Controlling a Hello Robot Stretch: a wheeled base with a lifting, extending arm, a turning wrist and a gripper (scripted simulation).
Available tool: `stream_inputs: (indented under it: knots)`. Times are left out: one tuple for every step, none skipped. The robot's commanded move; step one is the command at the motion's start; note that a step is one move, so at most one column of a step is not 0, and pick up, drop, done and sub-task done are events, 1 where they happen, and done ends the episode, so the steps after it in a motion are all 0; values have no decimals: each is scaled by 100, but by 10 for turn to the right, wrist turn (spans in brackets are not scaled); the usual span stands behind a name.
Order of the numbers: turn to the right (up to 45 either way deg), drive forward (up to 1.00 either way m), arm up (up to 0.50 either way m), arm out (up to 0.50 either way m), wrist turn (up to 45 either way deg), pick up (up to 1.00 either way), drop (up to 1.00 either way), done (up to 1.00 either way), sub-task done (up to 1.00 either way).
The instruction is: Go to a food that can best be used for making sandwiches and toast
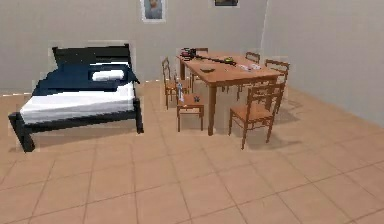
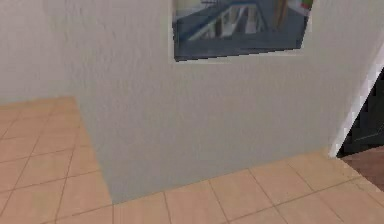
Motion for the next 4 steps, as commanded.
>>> stream_inputs:
  knots:
    - [-150,0,0,0,0,0,0,0,0]
    - [0,45,0,0,0,0,0,0,0]
    - [-450,0,0,0,0,0,0,0,0]
    - [-90,0,0,0,0,0,0,0,0]
